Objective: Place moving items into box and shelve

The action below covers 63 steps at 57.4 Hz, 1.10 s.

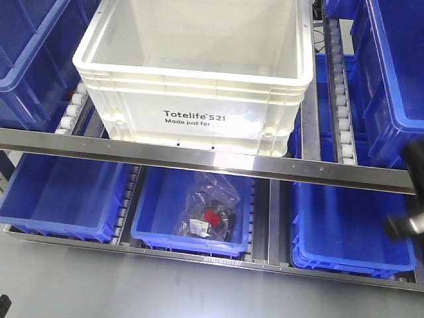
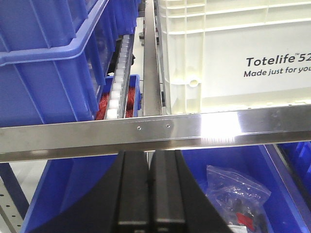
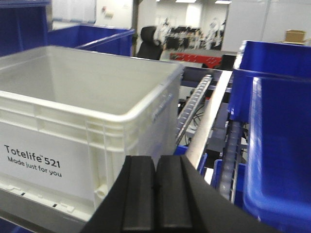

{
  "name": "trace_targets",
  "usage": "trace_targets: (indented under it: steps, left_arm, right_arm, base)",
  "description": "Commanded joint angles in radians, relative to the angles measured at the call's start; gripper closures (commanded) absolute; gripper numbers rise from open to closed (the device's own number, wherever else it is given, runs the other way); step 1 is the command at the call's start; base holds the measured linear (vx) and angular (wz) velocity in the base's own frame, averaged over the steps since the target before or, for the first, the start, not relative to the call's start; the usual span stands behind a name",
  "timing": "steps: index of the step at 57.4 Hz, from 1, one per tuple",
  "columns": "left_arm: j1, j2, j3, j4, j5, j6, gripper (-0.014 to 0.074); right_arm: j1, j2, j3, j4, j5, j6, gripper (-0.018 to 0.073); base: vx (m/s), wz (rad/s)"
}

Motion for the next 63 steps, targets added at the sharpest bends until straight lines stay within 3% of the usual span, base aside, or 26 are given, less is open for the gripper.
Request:
trace_targets:
  steps: [1, 4, 9, 25, 47, 63]
  left_arm:
    - [0.002, -0.014, -0.009, -0.002, -0.081, -0.005, 0.0603]
    - [0.002, -0.014, -0.009, -0.002, -0.081, -0.005, 0.0603]
    - [0.002, -0.014, -0.009, -0.002, -0.080, -0.005, 0.0603]
    - [0.002, -0.014, -0.009, -0.002, -0.080, -0.005, 0.0603]
    - [0.002, -0.013, -0.009, -0.002, -0.080, -0.005, 0.0603]
    - [0.002, -0.013, -0.009, -0.002, -0.080, -0.005, 0.0603]
  right_arm:
    - [-0.027, -0.131, 0.097, 0.094, -0.089, 0.001, 0.0567]
    - [-0.041, -0.220, 0.156, 0.149, -0.058, 0.001, 0.0567]
    - [-0.060, -0.315, 0.133, 0.201, 0.172, -0.002, 0.0567]
    - [-0.062, -0.500, 0.147, 0.169, 0.410, -0.029, 0.0567]
    - [-0.091, -0.498, 0.147, 0.120, 0.495, -0.032, 0.0567]
    - [-0.120, -0.497, 0.147, 0.115, 0.382, -0.018, 0.0567]
  base:
    - [0.00, 0.00]
    - [0.00, 0.00]
    - [0.00, 0.00]
    - [0.00, 0.00]
    - [0.00, 0.00]
    - [0.00, 0.00]
